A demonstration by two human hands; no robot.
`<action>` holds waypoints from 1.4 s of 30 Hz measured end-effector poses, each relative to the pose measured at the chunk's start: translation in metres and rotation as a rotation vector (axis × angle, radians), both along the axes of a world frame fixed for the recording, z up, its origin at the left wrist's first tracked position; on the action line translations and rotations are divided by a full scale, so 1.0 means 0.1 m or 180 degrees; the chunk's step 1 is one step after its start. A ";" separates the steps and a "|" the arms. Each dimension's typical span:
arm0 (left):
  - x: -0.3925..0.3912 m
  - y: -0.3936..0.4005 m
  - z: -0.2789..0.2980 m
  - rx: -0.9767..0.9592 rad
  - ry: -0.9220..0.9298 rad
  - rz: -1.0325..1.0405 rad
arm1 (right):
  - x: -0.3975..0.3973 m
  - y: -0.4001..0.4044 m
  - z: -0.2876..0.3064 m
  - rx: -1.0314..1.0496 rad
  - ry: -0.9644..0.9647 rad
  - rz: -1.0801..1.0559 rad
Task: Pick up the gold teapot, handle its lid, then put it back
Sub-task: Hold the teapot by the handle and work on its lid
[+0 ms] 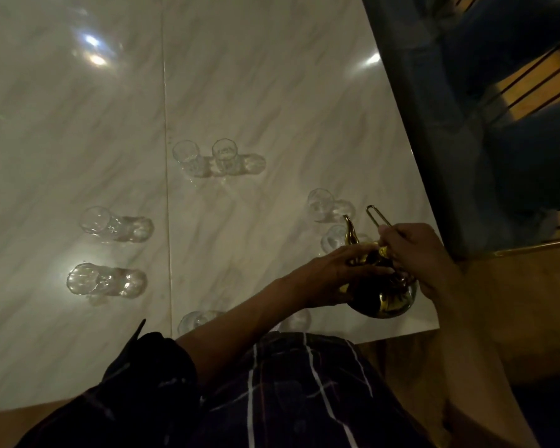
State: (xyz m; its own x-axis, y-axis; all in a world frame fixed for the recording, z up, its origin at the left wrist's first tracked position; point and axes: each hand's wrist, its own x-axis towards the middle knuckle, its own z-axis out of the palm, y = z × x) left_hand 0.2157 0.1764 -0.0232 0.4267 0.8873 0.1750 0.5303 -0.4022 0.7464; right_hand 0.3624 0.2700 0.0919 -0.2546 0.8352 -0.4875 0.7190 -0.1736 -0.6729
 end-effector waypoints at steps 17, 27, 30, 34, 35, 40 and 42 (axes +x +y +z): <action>-0.20 0.29 0.17 -0.0202 -0.0041 0.0255 | -0.44 0.42 0.29 0.0172 -0.0290 0.0488; -0.16 0.33 0.31 -0.0182 -0.0207 0.0283 | -0.42 0.46 0.39 0.0176 -0.0287 0.0466; -0.14 0.35 0.31 -0.0091 -0.0201 0.0279 | -0.41 0.48 0.44 0.0142 -0.0328 0.0489; -0.09 0.36 0.32 -0.0079 -0.0228 0.0328 | -0.38 0.50 0.49 0.0208 -0.0436 0.0545; -0.08 0.36 0.33 -0.0067 -0.0236 0.0340 | -0.38 0.51 0.51 0.0221 -0.0476 0.0572; -0.03 0.39 0.34 0.0038 -0.0240 0.0359 | -0.35 0.54 0.59 0.0210 -0.0573 0.0600; -0.02 0.39 0.35 0.0030 -0.0217 0.0379 | -0.34 0.54 0.62 0.0239 -0.0561 0.0594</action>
